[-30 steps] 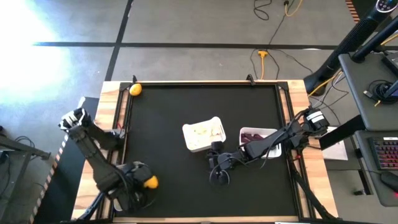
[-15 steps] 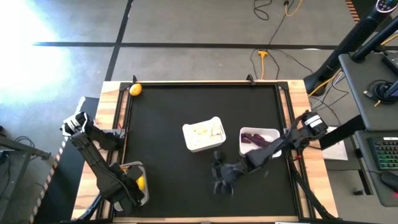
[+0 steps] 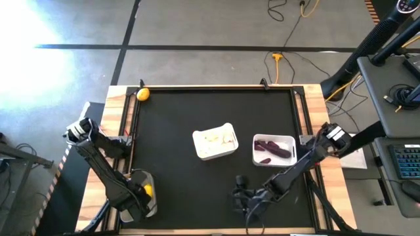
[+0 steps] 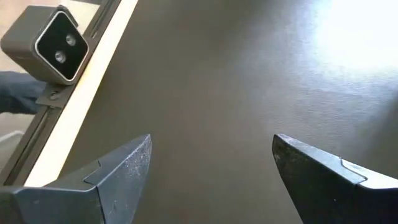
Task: Sort produce into baskets
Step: Put the lemon into the gray bin
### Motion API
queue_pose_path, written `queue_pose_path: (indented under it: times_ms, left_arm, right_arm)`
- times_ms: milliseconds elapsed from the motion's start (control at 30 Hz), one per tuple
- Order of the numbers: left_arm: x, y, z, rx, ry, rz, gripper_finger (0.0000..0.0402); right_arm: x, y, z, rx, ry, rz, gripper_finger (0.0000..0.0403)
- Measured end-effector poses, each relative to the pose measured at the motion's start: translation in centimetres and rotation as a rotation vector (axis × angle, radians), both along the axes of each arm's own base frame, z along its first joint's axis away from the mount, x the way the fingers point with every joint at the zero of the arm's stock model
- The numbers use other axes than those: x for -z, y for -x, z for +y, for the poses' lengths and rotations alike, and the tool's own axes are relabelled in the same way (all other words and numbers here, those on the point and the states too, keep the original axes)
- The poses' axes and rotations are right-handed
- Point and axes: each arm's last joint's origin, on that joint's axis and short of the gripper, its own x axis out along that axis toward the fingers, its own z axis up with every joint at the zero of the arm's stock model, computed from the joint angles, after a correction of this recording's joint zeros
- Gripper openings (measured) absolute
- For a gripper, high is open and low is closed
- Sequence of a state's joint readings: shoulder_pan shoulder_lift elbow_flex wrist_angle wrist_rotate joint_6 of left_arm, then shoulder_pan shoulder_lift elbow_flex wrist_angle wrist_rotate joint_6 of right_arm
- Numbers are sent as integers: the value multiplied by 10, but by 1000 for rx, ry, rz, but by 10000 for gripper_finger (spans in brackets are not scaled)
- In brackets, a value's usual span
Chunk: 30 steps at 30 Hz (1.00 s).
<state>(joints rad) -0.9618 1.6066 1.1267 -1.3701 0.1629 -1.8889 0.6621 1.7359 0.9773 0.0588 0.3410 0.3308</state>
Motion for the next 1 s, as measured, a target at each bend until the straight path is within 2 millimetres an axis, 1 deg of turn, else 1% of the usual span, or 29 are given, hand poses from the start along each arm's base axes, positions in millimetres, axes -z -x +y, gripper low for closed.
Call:
queue_pose_path:
  times_ms: [100,167,233,333,467,533,567,633,767,900,1000]
  left_arm:
    - [-1,-1,0,0,-10,-18,279]
    - [-6,-3,-2,8,-10,-51,289]
    - [-13,-6,-4,16,-17,-89,295]
    - [-32,-12,-4,28,-64,-176,299]
    - [-59,-20,3,37,-225,-365,299]
    - [-66,-28,8,71,-279,-507,299]
    - [-69,-32,12,83,-315,-550,299]
    - [-71,-44,24,71,-366,-571,298]
    - [-62,-68,56,107,-438,-472,286]
    - [-50,-89,100,107,-491,-319,277]
    - [-41,-99,142,19,-544,-226,275]
  right_arm:
    - [1,4,4,13,8,-9,327]
    - [1,6,5,16,10,-12,327]
    - [2,7,5,20,18,-15,327]
    - [3,8,5,21,22,-14,327]
    - [3,7,4,20,29,-16,327]
    - [3,6,4,19,31,-28,327]
    - [2,5,3,19,33,-38,327]
    - [1,3,3,9,37,-59,327]
    - [-4,-4,1,-11,47,-116,327]
    - [-6,-8,-2,-35,80,-144,327]
    - [-9,-11,-3,-60,120,-147,327]
